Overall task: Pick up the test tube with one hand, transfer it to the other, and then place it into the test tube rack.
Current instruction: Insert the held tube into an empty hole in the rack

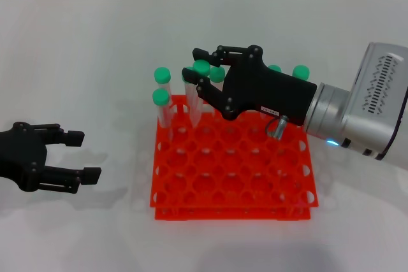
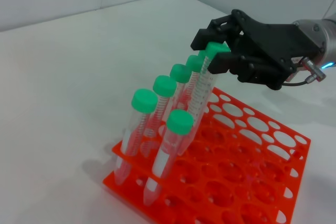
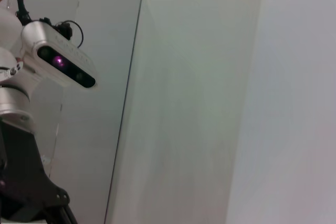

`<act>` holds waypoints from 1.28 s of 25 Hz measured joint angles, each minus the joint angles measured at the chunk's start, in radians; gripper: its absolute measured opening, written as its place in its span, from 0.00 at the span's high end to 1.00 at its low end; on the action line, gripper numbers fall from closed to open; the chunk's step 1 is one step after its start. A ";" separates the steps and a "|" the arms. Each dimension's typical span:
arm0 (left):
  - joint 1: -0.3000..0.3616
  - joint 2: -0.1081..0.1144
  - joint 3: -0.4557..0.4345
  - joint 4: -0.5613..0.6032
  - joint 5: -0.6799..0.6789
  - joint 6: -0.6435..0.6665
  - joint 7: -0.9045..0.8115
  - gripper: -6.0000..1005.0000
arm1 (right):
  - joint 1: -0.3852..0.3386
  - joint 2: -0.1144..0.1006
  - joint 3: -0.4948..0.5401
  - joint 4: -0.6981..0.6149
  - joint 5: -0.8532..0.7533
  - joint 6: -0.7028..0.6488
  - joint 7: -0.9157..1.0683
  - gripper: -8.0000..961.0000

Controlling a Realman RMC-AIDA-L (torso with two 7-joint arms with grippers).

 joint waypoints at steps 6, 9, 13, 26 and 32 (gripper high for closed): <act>-0.002 -0.002 0.000 0.000 0.000 0.000 0.000 0.11 | 0.004 0.000 -0.012 -0.002 0.000 0.021 -0.003 0.70; -0.002 -0.002 0.000 0.000 0.000 -0.002 0.000 0.11 | 0.007 0.000 -0.016 -0.002 0.000 0.030 -0.010 0.70; -0.001 -0.002 0.000 0.000 0.000 -0.003 0.001 0.11 | 0.008 0.000 -0.024 -0.004 0.000 0.046 -0.022 0.70; -0.004 -0.002 0.000 -0.003 0.000 -0.004 0.003 0.11 | 0.012 0.000 -0.026 -0.006 0.000 0.084 -0.028 0.70; -0.006 -0.002 0.000 -0.003 0.000 -0.005 0.006 0.11 | 0.015 0.000 -0.025 0.002 0.000 0.087 -0.028 0.70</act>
